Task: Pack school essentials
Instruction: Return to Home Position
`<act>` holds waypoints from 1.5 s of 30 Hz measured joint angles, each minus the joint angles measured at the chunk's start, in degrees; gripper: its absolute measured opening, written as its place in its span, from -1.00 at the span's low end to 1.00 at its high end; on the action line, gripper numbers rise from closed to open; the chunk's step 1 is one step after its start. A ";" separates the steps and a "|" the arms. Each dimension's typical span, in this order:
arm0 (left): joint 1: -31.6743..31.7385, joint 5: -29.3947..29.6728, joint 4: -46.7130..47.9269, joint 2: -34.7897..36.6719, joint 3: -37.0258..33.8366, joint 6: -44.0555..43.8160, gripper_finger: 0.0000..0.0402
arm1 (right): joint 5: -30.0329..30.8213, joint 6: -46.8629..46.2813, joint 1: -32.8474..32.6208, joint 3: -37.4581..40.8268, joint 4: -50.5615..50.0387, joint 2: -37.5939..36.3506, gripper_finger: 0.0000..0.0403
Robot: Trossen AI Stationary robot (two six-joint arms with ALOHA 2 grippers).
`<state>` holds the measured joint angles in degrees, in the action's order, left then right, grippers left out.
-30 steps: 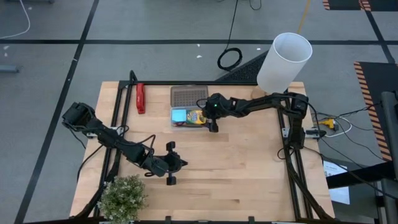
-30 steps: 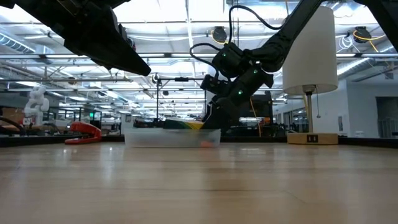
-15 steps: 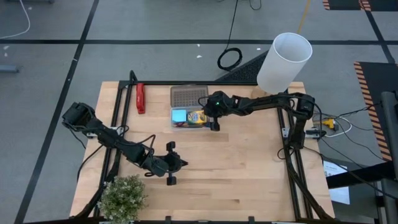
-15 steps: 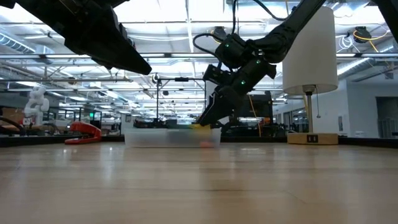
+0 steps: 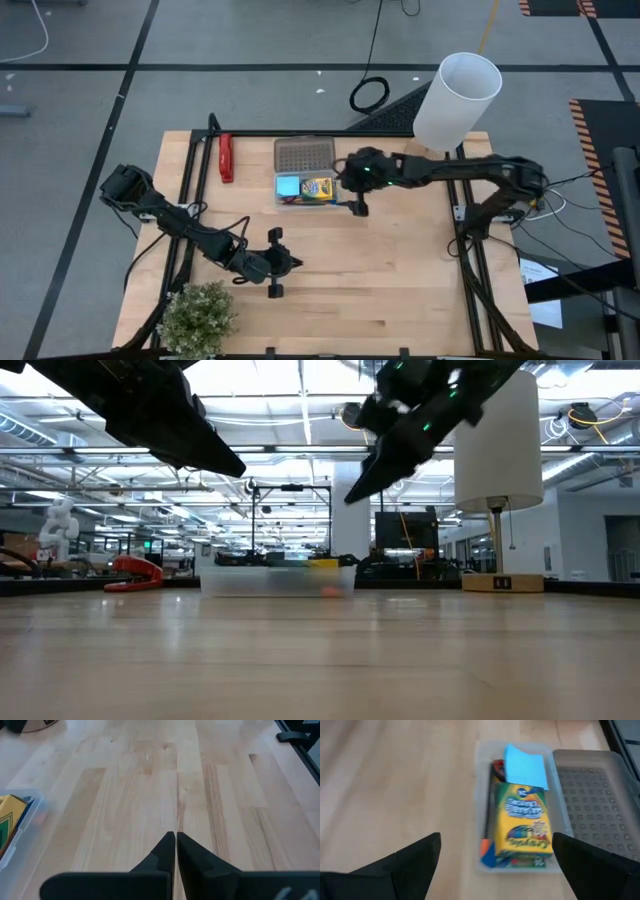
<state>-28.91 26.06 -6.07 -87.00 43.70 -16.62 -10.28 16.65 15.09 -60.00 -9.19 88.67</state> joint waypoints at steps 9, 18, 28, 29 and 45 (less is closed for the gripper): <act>1.25 0.98 -1.77 0.38 0.00 1.87 -0.89 | 12.25 -6.31 -10.71 10.02 -0.51 -19.75 0.87; 5.28 -0.16 -1.34 8.75 0.83 12.33 -0.89 | 25.35 -9.10 -24.27 18.11 1.52 -34.09 0.44; 7.41 -2.79 1.23 17.95 0.83 20.95 -0.89 | 31.26 -8.01 -32.87 25.90 2.40 -43.84 -0.75; 7.50 -4.10 1.52 18.26 0.81 21.61 -0.89 | 31.25 -7.99 -33.42 26.99 2.29 -44.71 -0.87; 8.73 -10.82 -14.37 26.57 -16.67 20.57 -0.90 | 28.05 1.61 -34.71 44.82 24.94 -53.54 -1.00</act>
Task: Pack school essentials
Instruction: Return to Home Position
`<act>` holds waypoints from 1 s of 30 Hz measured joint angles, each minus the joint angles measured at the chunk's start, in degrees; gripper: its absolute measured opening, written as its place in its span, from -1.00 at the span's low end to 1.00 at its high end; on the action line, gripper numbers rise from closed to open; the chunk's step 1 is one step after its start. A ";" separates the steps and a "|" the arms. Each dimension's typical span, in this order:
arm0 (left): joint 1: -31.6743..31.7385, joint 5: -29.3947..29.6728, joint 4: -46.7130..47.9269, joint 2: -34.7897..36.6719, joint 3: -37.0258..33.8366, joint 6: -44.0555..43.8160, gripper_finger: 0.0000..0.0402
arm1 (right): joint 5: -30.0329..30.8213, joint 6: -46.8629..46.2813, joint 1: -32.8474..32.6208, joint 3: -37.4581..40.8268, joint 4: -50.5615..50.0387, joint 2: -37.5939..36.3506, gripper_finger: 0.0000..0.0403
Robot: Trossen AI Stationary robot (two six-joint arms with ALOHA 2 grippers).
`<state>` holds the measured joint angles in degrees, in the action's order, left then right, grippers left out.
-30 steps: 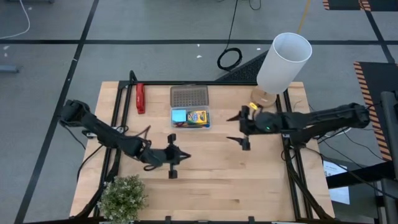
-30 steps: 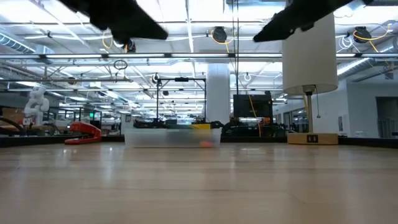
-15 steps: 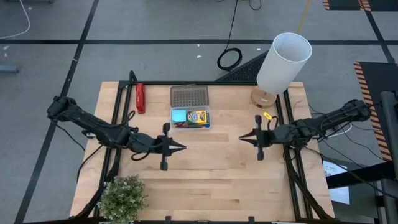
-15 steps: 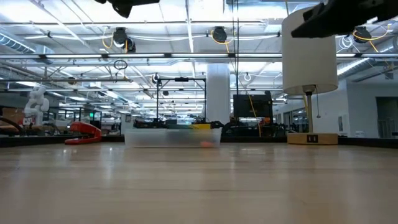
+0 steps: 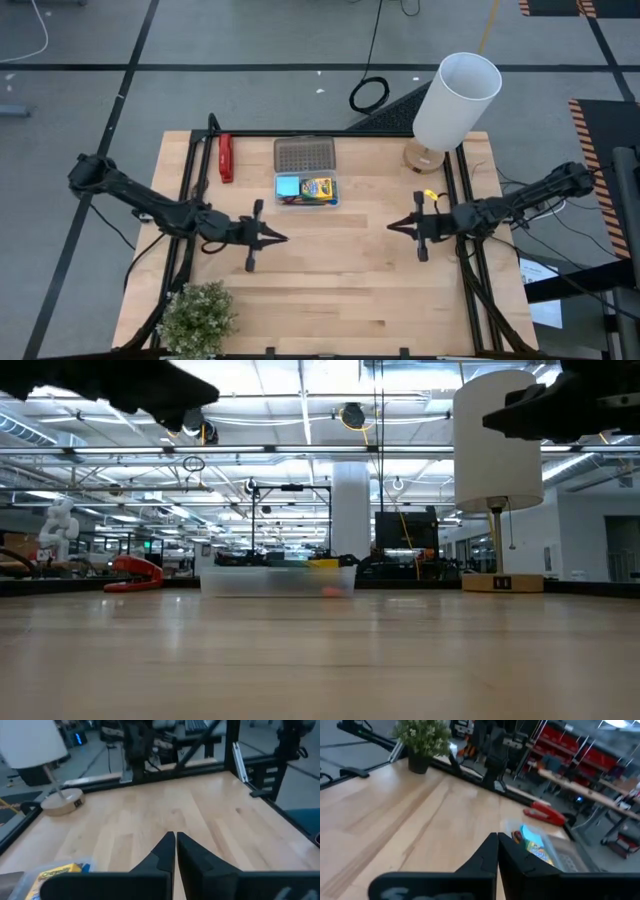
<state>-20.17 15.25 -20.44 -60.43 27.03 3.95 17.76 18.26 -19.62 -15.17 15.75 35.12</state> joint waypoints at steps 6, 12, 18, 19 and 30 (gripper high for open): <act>0.34 0.00 -5.85 8.84 -8.91 -1.45 -0.90 | -0.03 2.60 0.00 4.01 3.61 -3.31 -1.00; 0.34 0.00 -11.17 14.68 -15.57 -1.36 -0.90 | -0.28 3.10 0.02 6.03 3.37 -6.96 -1.00; 0.34 0.03 -13.79 16.72 -18.83 -0.96 -0.90 | -4.62 3.46 0.07 8.81 3.20 -10.77 -1.00; 0.34 0.02 -14.11 16.75 -19.08 -0.84 -0.90 | -5.01 3.46 0.07 9.17 3.30 -11.40 -1.00; 0.34 -0.37 -14.54 16.77 -19.46 0.18 -0.90 | -7.61 3.50 0.13 12.51 2.70 -18.52 -1.00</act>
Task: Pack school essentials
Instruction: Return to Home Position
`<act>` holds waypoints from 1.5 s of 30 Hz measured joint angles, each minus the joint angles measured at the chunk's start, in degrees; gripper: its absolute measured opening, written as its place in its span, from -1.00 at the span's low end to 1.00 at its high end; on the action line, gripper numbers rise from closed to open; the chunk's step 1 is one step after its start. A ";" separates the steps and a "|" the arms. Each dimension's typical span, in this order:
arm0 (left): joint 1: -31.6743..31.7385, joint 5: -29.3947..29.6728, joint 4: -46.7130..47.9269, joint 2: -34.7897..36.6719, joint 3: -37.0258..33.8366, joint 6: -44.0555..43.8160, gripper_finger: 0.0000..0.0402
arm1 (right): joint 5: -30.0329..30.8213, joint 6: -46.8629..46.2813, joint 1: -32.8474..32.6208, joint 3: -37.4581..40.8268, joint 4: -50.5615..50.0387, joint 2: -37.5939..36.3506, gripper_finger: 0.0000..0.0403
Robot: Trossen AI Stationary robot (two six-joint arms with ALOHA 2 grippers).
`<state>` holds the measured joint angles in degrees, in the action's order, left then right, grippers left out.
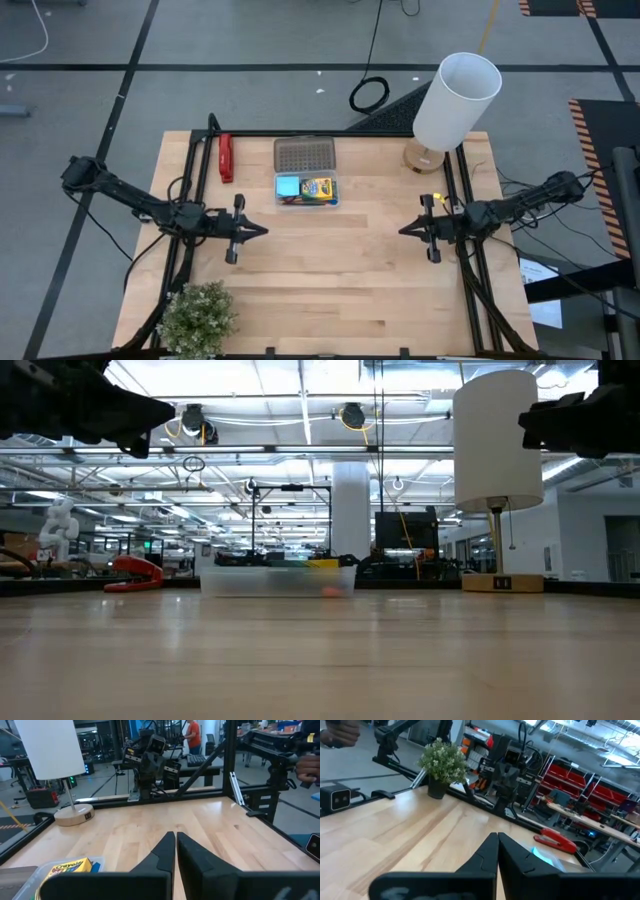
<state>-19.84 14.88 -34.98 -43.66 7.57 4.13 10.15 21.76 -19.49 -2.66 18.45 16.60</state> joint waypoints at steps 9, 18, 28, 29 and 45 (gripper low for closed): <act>0.00 -1.43 0.50 -0.02 0.00 0.65 -0.90 | -2.77 0.52 0.02 0.14 -5.07 -5.13 -1.00; 0.00 -1.45 0.50 -0.02 0.00 0.26 -0.90 | -2.97 0.20 0.00 0.23 -13.60 -16.18 -1.00; 0.00 -1.42 0.40 -0.04 -0.04 0.13 -0.90 | -8.59 -1.16 3.42 0.43 -15.49 -16.51 -1.00; 0.00 -1.43 0.39 -0.04 -0.04 0.12 -0.90 | -8.93 -1.22 4.27 0.86 -15.57 -16.48 -1.00; 0.00 -1.38 0.32 -0.04 -0.02 0.10 -0.89 | -16.37 -3.23 19.62 1.80 -14.61 -16.22 -1.00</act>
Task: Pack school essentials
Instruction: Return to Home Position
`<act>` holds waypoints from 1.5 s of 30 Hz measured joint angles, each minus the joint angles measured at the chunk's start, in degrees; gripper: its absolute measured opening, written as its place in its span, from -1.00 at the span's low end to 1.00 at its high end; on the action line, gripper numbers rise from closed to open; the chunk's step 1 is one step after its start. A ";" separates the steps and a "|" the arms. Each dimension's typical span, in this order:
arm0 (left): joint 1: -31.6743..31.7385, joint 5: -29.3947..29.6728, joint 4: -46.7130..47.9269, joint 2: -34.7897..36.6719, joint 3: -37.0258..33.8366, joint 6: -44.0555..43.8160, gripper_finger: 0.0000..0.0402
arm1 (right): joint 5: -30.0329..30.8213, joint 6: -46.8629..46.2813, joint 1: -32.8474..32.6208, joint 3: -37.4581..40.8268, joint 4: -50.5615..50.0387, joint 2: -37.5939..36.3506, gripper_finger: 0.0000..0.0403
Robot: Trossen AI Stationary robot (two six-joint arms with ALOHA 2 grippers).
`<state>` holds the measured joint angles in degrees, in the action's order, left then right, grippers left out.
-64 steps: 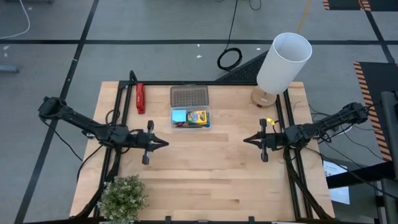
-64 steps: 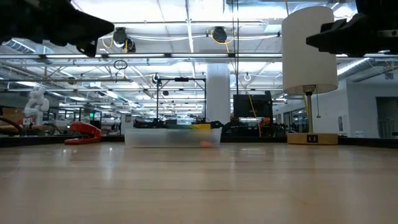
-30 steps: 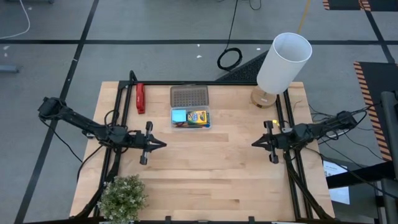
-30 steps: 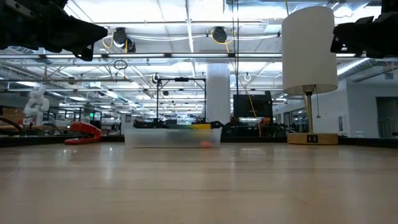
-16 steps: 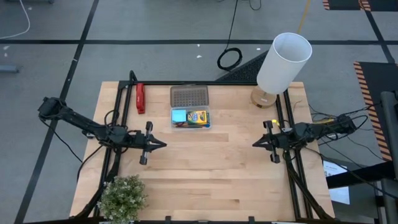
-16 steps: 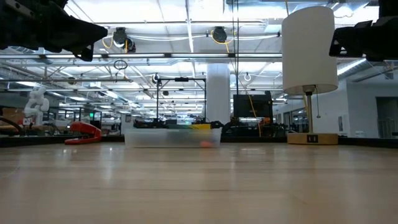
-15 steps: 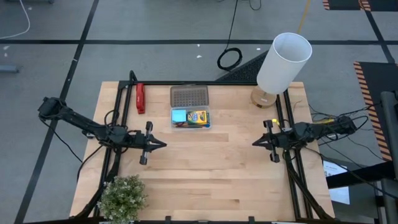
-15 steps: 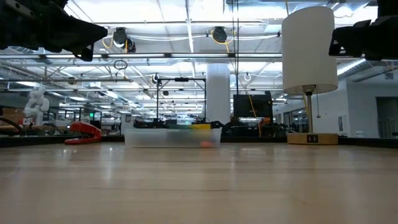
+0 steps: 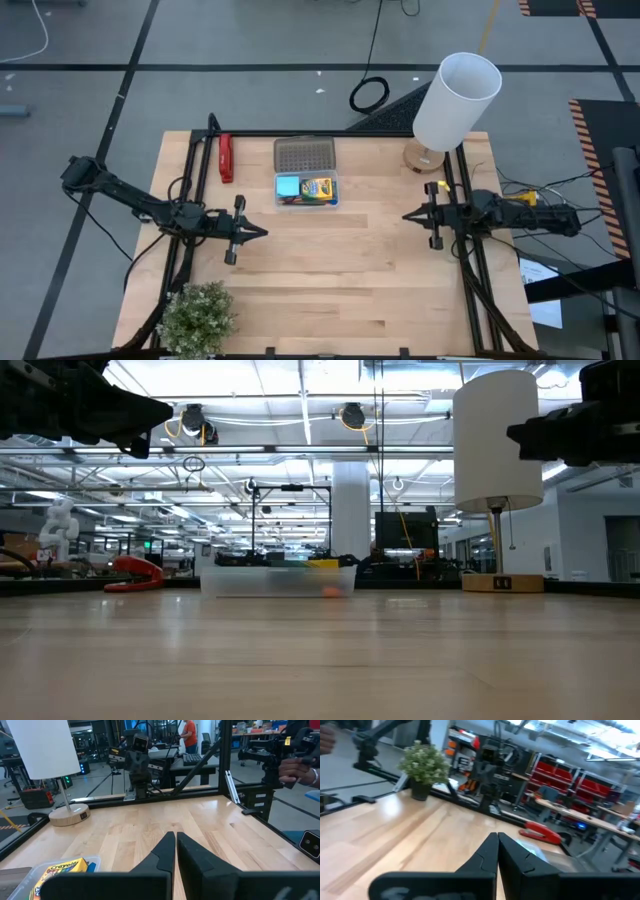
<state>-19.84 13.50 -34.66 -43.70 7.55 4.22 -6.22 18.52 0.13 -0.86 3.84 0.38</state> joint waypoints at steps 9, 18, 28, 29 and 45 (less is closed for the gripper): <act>0.00 0.02 0.03 0.00 -0.01 0.01 -0.89 | 0.44 -0.51 4.92 0.00 1.05 0.00 -1.00; -0.01 0.06 0.03 0.00 0.00 1.08 -0.89 | 0.23 -2.49 5.50 0.00 -1.26 0.01 -1.00; -0.15 -0.23 -0.46 0.24 -1.12 0.74 -0.89 | 0.24 -4.26 5.50 0.00 -1.29 0.02 -1.00; -0.15 -0.85 -1.65 0.69 -2.10 1.18 -0.89 | 0.23 -4.32 5.50 0.00 -1.29 0.02 -1.00; 2.63 -3.08 0.19 12.52 -6.97 2.48 -0.90 | 0.25 -4.33 5.47 0.00 -1.25 0.24 -1.00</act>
<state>-17.21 10.41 -34.47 -31.19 0.58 6.70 -5.97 14.20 5.61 -0.86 2.59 0.62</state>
